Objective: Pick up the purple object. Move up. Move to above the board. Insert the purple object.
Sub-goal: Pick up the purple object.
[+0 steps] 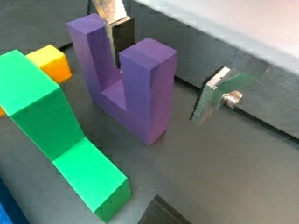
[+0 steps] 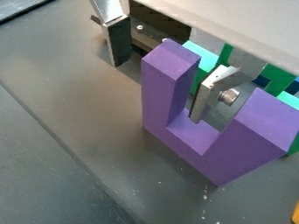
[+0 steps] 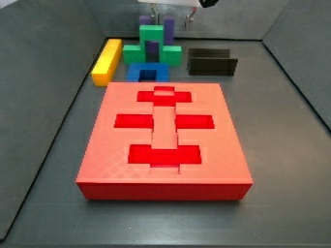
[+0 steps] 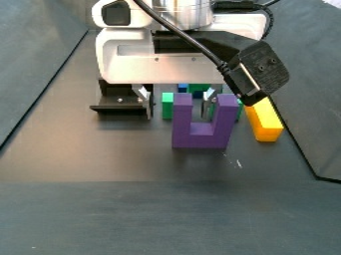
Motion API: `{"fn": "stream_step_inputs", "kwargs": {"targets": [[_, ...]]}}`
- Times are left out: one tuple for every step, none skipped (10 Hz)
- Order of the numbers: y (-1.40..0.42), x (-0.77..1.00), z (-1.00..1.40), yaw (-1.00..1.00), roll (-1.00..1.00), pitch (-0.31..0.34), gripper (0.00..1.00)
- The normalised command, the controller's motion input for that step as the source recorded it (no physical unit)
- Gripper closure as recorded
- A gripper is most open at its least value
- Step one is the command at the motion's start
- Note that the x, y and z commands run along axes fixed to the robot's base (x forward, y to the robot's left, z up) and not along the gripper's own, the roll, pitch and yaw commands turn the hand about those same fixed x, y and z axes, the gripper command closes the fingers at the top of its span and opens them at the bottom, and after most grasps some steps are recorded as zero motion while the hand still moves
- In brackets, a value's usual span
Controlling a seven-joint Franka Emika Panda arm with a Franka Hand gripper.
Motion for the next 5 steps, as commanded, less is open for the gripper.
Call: {"fn": "stream_step_inputs", "kwargs": {"targets": [[-0.06,-0.01,-0.01,0.00,0.00,0.000,0.00],[0.00,0.00,0.00,0.00,0.00,0.000,0.00],[0.00,0.00,0.00,0.00,0.00,0.000,1.00],[0.00,0.00,0.00,0.00,0.00,0.000,1.00],[0.00,0.00,0.00,0.00,0.00,0.000,1.00]]}}
